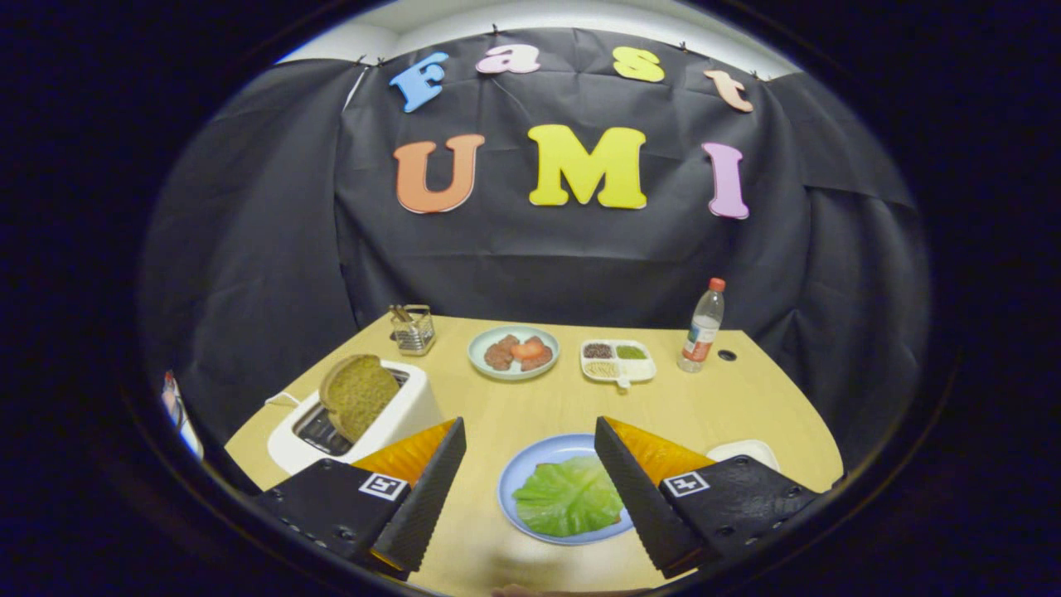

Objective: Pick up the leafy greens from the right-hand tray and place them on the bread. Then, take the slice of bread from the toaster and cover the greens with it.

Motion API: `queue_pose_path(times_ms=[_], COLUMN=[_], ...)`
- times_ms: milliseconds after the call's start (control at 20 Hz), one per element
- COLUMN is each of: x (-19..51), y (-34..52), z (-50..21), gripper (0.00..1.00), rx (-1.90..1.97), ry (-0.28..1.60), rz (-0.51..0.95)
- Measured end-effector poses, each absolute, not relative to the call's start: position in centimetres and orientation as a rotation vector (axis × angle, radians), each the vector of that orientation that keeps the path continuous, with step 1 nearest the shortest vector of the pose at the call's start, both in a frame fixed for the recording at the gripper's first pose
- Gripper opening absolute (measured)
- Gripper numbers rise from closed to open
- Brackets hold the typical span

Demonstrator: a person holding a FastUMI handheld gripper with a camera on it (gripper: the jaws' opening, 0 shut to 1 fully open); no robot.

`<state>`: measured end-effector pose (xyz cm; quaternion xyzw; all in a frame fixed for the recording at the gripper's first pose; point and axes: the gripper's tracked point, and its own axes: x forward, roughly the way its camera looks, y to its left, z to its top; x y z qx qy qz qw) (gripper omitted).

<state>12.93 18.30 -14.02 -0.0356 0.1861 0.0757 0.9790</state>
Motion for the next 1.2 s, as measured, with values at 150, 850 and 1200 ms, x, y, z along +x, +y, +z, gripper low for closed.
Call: queue_pose_path(times_ms=[150,850,1200], x=[13.0,17.7,19.0], y=[21.4,34.1,34.4], z=[-12.0,-15.1,-20.6], gripper=[0.96,0.96,0.92], rx=[-0.050,-0.076,-0.154], ry=[0.342,0.400,0.523], rz=[0.177,0.257,0.220])
